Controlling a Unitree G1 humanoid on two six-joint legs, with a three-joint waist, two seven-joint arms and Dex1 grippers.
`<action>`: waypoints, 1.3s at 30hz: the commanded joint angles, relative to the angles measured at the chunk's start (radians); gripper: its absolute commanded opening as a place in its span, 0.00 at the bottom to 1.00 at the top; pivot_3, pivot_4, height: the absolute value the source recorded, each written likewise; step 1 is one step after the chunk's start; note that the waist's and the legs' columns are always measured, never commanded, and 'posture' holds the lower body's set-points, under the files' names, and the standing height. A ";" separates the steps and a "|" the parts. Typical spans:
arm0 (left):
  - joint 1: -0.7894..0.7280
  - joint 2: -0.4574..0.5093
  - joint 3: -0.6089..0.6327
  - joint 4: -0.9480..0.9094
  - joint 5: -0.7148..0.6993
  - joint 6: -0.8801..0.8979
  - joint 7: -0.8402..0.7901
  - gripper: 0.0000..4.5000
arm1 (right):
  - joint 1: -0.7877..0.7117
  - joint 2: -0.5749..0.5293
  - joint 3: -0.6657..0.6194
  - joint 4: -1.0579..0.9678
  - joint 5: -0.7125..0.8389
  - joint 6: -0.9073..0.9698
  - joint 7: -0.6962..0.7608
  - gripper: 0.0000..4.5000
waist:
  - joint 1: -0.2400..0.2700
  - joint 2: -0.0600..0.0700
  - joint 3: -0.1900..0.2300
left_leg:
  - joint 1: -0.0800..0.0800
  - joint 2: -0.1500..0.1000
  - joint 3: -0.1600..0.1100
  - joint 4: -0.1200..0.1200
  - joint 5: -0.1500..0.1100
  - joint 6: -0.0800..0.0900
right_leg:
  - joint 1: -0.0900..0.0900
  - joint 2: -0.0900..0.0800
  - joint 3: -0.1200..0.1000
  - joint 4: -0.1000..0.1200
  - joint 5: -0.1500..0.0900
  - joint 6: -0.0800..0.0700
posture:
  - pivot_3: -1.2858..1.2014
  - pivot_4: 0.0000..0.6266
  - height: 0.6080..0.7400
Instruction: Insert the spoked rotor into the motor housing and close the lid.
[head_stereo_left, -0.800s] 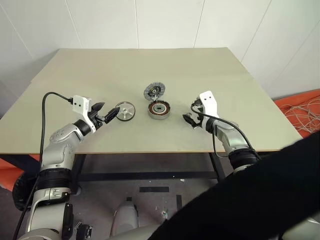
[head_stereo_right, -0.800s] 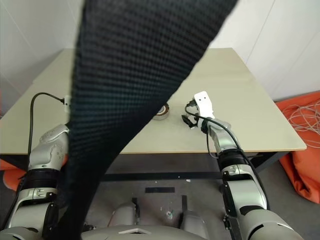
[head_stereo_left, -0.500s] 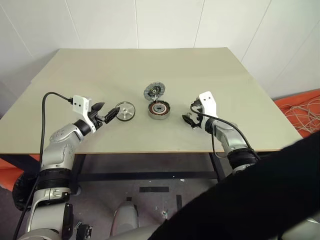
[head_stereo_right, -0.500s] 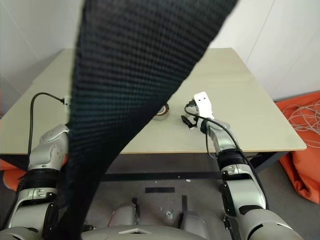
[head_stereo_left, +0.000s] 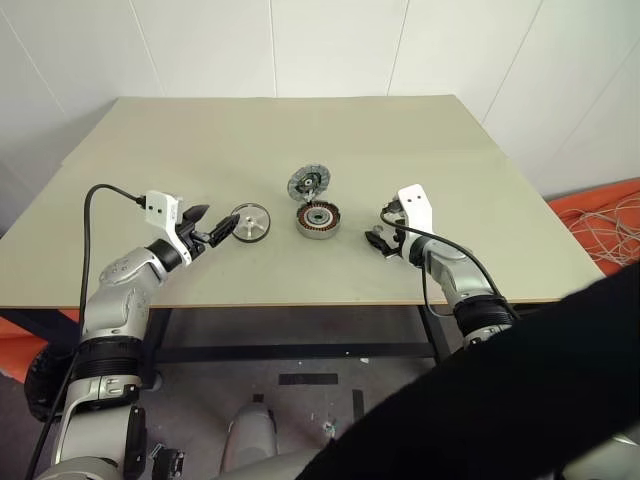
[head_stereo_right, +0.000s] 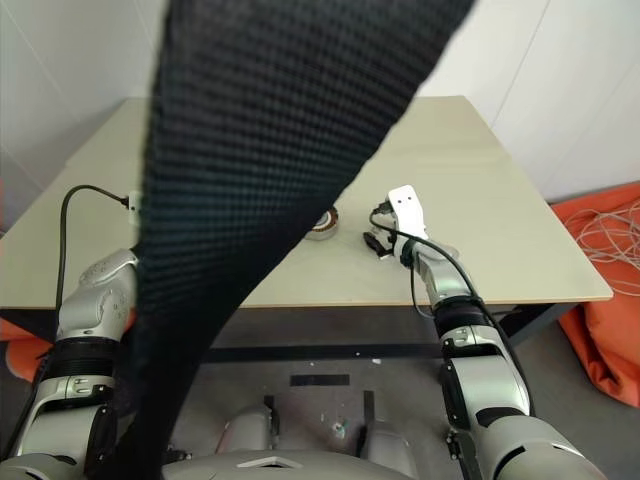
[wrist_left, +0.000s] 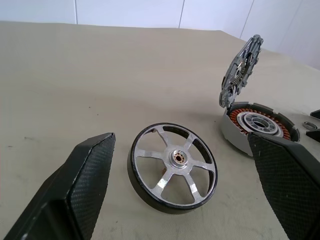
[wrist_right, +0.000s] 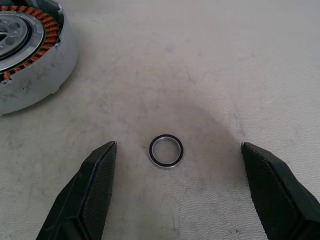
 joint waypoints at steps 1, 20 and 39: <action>-0.008 0.015 0.007 -0.026 0.001 -0.018 -0.002 1.00 | -0.021 -0.002 0.000 0.011 -0.008 -0.018 -0.011 1.00 | 0.000 0.000 0.000 | 0.000 0.000 0.000 0.000 0.000 0.000 | 0.000 0.000 0.000 0.000 0.000 0.000 | 0.52 0.00 1.00; -0.010 0.011 0.008 -0.027 0.010 -0.025 0.003 1.00 | -0.022 -0.005 -0.002 0.017 -0.003 -0.017 -0.012 0.13 | 0.003 0.000 0.000 | 0.000 0.001 0.001 0.000 0.003 0.000 | 0.002 -0.001 -0.003 0.000 0.000 -0.001 | 0.52 0.00 1.00; -0.021 0.008 0.000 -0.019 0.013 -0.021 -0.004 1.00 | -0.109 0.187 0.063 -0.203 0.131 0.163 0.098 0.13 | 0.000 0.000 0.000 | -0.001 0.004 0.001 -0.001 0.003 0.000 | 0.000 0.002 -0.003 0.000 0.000 -0.002 | 0.52 0.00 1.00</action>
